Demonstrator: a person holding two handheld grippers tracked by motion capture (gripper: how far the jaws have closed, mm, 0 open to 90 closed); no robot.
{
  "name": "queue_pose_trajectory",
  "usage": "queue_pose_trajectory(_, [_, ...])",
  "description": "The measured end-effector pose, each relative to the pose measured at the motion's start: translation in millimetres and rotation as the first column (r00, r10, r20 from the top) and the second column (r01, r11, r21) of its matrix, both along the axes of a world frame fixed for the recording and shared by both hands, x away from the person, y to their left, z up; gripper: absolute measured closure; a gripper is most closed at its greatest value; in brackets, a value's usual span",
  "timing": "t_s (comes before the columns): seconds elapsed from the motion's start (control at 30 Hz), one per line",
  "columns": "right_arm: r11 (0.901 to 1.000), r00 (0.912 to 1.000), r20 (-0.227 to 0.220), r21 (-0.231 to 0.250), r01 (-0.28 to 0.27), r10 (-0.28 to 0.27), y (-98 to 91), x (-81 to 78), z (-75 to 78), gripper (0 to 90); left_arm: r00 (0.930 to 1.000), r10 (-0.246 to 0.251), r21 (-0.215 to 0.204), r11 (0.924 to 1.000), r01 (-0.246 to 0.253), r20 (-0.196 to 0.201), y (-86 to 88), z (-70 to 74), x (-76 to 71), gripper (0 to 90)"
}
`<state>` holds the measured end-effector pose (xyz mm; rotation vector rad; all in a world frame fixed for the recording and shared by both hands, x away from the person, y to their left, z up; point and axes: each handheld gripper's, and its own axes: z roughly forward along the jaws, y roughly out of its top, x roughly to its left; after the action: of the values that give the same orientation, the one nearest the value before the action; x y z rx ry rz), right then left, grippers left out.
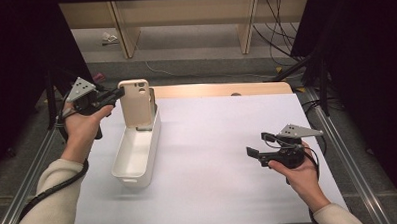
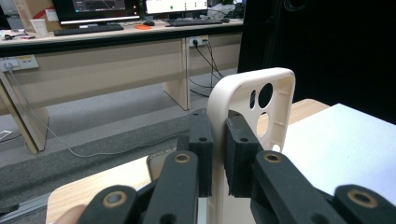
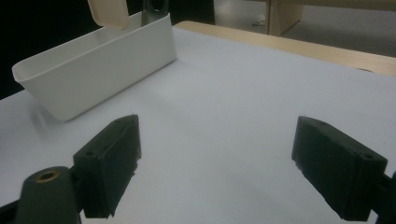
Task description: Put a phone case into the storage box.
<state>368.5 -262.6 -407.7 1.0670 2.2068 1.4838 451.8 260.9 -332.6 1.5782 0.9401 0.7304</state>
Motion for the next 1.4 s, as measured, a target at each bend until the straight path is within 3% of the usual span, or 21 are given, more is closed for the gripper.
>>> queue_pose_trajectory(0.67, [1.0,1.0,-0.008,0.004,0.0,0.0,0.1,0.9,-0.9,16.4,0.9989,0.002,0.028,0.9996,-0.001,-0.048,-3.8,-27.3,24.9,82.7])
queue_pose_trajectory(1.4, [1.0,0.9999,-0.015,0.009,0.002,-0.002,-0.3,1.7,-1.8,16.3,0.9946,0.015,0.033,0.9994,-0.011,-0.103,-1.7,-51.3,37.2,82.6])
